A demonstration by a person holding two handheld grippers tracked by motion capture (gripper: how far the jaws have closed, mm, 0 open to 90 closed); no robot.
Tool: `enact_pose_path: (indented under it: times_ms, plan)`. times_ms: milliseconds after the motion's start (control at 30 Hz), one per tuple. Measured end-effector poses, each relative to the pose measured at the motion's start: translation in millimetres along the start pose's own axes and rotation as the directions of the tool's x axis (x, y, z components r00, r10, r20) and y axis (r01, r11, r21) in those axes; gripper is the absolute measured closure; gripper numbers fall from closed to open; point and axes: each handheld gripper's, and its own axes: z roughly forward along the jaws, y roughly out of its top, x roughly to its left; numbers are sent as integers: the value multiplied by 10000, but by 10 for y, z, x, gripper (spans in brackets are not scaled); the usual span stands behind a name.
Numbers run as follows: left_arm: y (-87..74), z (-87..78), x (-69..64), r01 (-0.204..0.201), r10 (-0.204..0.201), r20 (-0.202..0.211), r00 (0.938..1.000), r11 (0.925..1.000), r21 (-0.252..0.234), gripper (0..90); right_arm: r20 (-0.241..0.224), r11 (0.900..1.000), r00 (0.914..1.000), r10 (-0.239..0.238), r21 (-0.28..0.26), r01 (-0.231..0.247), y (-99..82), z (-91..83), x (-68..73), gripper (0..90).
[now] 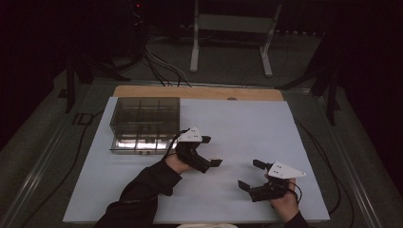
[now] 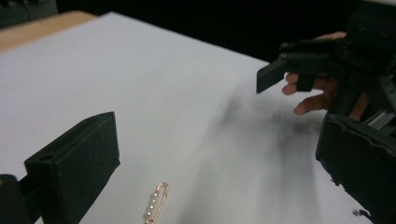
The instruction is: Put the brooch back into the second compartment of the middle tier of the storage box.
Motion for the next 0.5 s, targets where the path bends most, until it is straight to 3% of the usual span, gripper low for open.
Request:
enact_pose_path:
  times_ms: [133, 167, 333, 500]
  plan:
    - [-68, 79, 14, 19, -17, -81, 10000, 9995, 303, 6, -17, 10000, 10000, 39, -38, -39, 3, -5, 2, 0]
    - [-122, 135, 26, 58, -41, -316, 9995, 9986, 524, 53, -40, 10000, 10000, 1, 5, -1, -1, 0, 0, 0]
    - [-192, 216, 39, -37, 113, -729, 9973, 9946, 1035, 89, -68, 10000, 10000, -41, 21, 41, -1, 3, 4, 0]
    - [-234, 256, 88, 225, -84, -1009, 9949, 9900, 1395, 219, -110, 10000, 9999, -57, 49, 58, -1, 7, 7, 0]
